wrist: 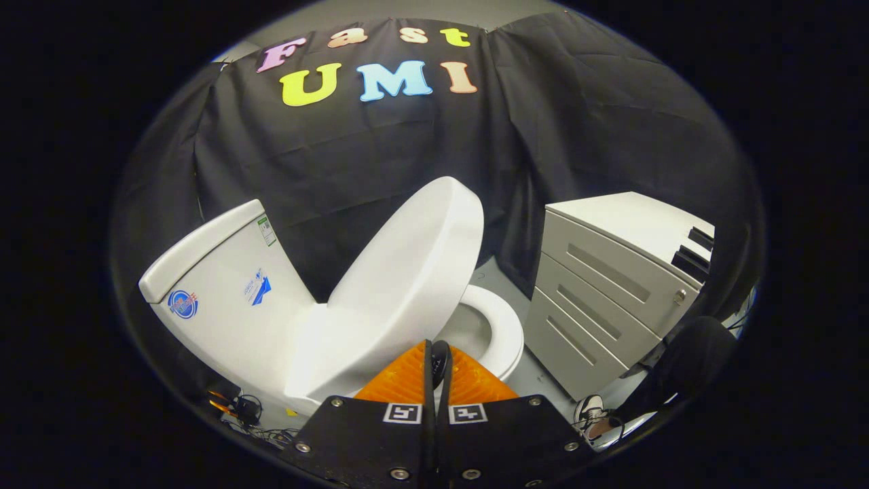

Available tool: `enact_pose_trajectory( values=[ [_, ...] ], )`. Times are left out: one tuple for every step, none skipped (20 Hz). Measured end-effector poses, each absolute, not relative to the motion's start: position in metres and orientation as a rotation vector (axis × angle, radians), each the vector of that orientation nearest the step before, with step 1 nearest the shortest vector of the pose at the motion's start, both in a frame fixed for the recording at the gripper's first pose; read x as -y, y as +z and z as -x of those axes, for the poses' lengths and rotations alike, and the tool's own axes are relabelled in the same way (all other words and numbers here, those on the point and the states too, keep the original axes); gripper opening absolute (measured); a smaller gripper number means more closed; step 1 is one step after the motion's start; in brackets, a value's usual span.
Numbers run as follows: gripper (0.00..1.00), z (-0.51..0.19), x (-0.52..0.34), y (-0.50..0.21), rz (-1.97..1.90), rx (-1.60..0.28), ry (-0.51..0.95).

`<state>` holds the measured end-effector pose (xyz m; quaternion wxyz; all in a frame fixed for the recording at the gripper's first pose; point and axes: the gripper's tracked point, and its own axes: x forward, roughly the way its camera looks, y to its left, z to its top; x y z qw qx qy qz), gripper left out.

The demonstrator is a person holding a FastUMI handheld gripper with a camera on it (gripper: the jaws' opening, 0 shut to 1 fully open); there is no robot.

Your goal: Open the toilet lid.

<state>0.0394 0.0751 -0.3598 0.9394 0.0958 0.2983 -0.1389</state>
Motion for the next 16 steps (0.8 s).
enact_pose_trajectory(
  values=[
    [0.0, -0.04, -0.08, -0.358, -0.188, -0.606, -0.289],
    [0.0, -0.042, -0.083, -0.354, -0.172, -0.602, -0.292],
    [0.0, -0.043, -0.087, -0.35, -0.16, -0.6, -0.297],
    [0.0, -0.044, -0.091, -0.346, -0.148, -0.595, -0.298],
    [0.0, -0.046, -0.095, -0.342, -0.138, -0.588, -0.299],
    [0.0, -0.047, -0.1, -0.338, -0.126, -0.583, -0.299],
    [0.0, -0.048, -0.105, -0.335, -0.109, -0.581, -0.298],
    [0.0, -0.049, -0.108, -0.33, -0.091, -0.581, -0.298],
    [0.0, -0.049, -0.112, -0.327, -0.076, -0.579, -0.297],
    [0.0, -0.05, -0.118, -0.322, -0.068, -0.576, -0.297],
    [0.0, -0.051, -0.124, -0.318, -0.06, -0.572, -0.292],
    [0.0, -0.052, -0.129, -0.314, -0.055, -0.569, -0.289],
    [0.0, -0.053, -0.134, -0.311, -0.044, -0.565, -0.282],
    [0.0, -0.054, -0.14, -0.307, -0.034, -0.562, -0.275],
    [0.0, -0.055, -0.144, -0.303, -0.024, -0.559, -0.268],
    [0.0, -0.056, -0.149, -0.3, -0.014, -0.558, -0.26]
  ],
)
